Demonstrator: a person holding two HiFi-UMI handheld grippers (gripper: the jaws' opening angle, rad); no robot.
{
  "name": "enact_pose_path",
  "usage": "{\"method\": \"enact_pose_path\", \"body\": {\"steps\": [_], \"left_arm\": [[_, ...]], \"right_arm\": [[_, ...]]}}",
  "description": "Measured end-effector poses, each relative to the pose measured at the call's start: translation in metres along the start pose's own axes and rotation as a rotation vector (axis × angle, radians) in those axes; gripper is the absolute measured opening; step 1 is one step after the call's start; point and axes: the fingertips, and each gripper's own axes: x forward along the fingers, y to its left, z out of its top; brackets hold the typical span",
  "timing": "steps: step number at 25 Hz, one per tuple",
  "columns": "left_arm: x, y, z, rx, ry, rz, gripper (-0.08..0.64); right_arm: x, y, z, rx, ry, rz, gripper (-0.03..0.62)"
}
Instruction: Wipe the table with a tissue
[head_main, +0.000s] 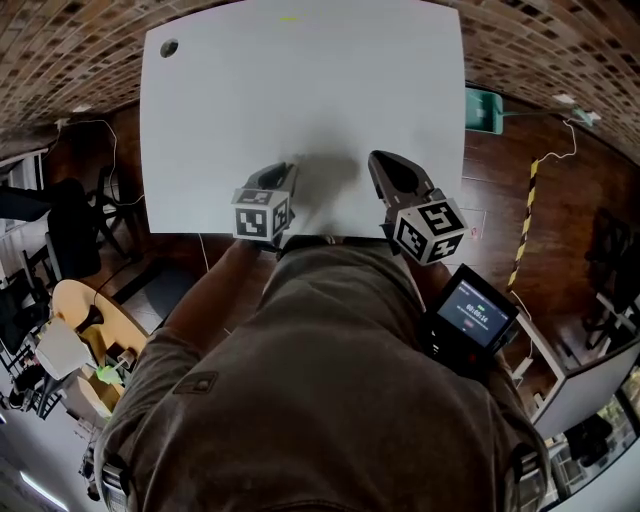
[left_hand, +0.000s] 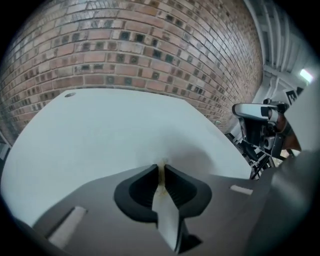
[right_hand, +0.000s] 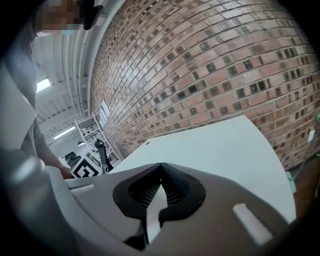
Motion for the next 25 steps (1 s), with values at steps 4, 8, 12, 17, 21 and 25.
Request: {"method": "enact_pose_path", "body": {"steps": [4, 8, 12, 17, 21, 25], "left_arm": [[0.004, -0.004, 0.002, 0.008, 0.005, 0.001, 0.041], [0.000, 0.009, 0.002, -0.013, -0.001, 0.030, 0.041], [-0.006, 0.030, 0.001, -0.046, -0.011, 0.070, 0.041], [-0.018, 0.062, 0.001, -0.090, -0.026, 0.129, 0.041], [-0.023, 0.083, 0.002, -0.108, -0.026, 0.167, 0.041], [-0.018, 0.076, 0.009, -0.073, -0.014, 0.163, 0.041]], "right_arm": [[-0.003, -0.007, 0.002, 0.001, -0.001, -0.006, 0.012], [0.002, -0.005, 0.004, -0.005, 0.004, 0.010, 0.012], [0.012, 0.000, 0.005, -0.014, 0.015, 0.032, 0.011], [0.022, 0.007, 0.005, -0.021, 0.027, 0.045, 0.012], [0.026, 0.011, 0.007, -0.022, 0.023, 0.046, 0.011], [0.023, 0.007, 0.011, -0.015, 0.008, 0.031, 0.011]]}}
